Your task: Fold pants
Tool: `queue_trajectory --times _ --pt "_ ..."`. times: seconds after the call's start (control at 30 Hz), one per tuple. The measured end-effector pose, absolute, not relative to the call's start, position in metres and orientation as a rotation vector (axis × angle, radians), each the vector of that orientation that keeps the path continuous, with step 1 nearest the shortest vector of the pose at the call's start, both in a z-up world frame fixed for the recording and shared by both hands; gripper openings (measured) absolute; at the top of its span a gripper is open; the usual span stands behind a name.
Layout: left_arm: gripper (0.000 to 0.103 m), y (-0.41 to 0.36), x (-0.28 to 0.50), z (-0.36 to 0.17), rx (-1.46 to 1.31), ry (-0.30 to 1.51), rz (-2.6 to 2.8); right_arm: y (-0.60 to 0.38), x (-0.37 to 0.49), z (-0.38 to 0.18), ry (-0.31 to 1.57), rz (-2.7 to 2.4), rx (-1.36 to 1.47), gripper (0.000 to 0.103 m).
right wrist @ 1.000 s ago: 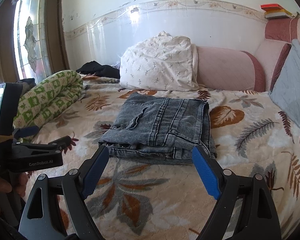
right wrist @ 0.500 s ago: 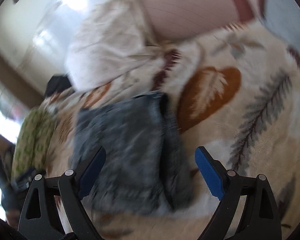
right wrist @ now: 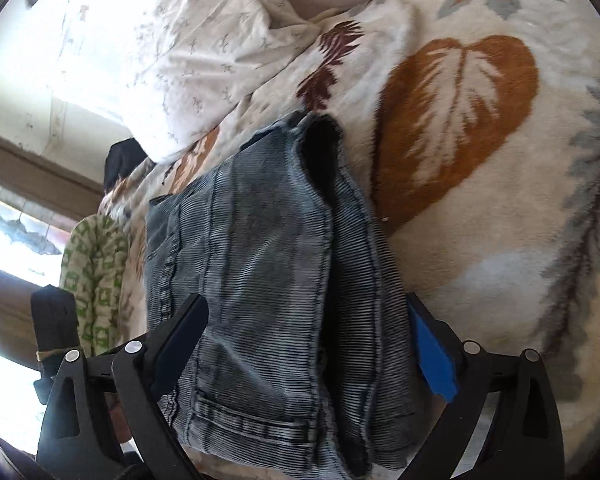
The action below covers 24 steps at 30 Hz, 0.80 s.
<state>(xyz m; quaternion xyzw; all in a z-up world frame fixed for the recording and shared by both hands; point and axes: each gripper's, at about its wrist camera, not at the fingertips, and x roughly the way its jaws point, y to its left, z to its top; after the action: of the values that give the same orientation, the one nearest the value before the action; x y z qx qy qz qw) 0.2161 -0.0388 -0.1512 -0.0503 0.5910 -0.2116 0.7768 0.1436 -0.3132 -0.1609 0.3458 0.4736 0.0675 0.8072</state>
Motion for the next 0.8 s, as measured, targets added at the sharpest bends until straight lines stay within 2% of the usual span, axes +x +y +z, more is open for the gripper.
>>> queue_trajectory --times 0.13,0.2,0.23,0.27,0.33,0.37,0.4,0.47,0.67,0.8 --pt "0.098 -0.032 0.22 -0.155 -0.207 1.284 -0.463 -0.307 0.148 -0.161 1.015 0.185 0.751 0.097" --pt "0.088 -0.034 0.22 -0.153 -0.19 1.274 -0.476 -0.303 0.149 -0.161 1.017 0.194 0.738 0.093" --pt "0.075 -0.038 0.22 -0.152 -0.191 1.269 -0.494 -0.302 0.149 -0.162 1.019 0.191 0.734 0.09" --pt "0.071 -0.042 0.221 -0.152 -0.196 1.274 -0.509 -0.302 0.149 -0.162 1.022 0.185 0.728 0.087" --pt "0.07 -0.045 0.224 -0.152 -0.187 1.276 -0.49 -0.3 0.149 -0.161 1.032 0.176 0.697 0.076" --pt "0.066 -0.045 0.226 -0.152 -0.194 1.279 -0.49 -0.3 0.148 -0.161 1.038 0.172 0.685 0.066" --pt "0.064 -0.044 0.227 -0.153 -0.204 1.282 -0.488 -0.3 0.147 -0.16 1.041 0.168 0.679 0.062" --pt "0.055 -0.042 0.228 -0.151 -0.206 1.278 -0.486 -0.304 0.145 -0.16 1.041 0.153 0.682 0.045" --pt "0.036 -0.049 0.223 -0.14 -0.164 1.241 -0.476 -0.307 0.142 -0.154 1.006 0.169 0.701 0.03" --pt "0.032 -0.045 0.22 -0.134 -0.167 1.223 -0.478 -0.304 0.141 -0.147 0.984 0.175 0.681 0.029"
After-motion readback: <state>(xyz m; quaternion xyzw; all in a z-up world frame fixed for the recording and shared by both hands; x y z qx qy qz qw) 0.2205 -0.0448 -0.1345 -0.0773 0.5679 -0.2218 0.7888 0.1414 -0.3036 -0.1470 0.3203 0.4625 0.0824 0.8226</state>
